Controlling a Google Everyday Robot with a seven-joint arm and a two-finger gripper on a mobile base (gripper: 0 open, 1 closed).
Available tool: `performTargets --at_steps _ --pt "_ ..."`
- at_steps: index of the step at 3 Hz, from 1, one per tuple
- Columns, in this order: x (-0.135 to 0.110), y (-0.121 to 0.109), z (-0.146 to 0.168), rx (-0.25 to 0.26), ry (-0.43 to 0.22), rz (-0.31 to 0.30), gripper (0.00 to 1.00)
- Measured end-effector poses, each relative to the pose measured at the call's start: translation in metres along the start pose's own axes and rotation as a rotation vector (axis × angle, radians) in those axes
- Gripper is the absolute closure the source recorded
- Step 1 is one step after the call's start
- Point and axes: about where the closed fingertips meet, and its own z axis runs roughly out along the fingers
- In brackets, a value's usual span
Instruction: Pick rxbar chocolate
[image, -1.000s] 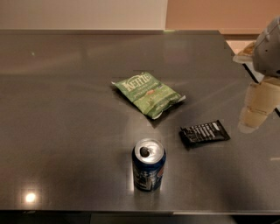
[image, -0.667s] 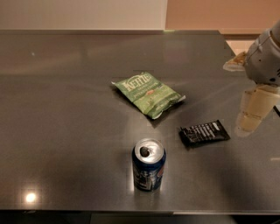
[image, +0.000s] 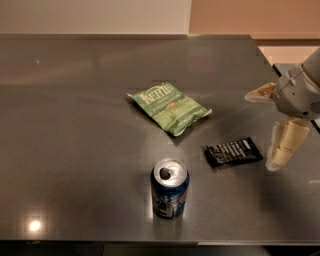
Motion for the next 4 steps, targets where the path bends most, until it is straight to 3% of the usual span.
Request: performTargets --at_steps 2,4 --pt "0.018 0.008 0.038 -0.054 -0.040 -0.004 0.00" --pt "0.015 0.016 0.066 -0.052 -0.090 -0.027 0.00"
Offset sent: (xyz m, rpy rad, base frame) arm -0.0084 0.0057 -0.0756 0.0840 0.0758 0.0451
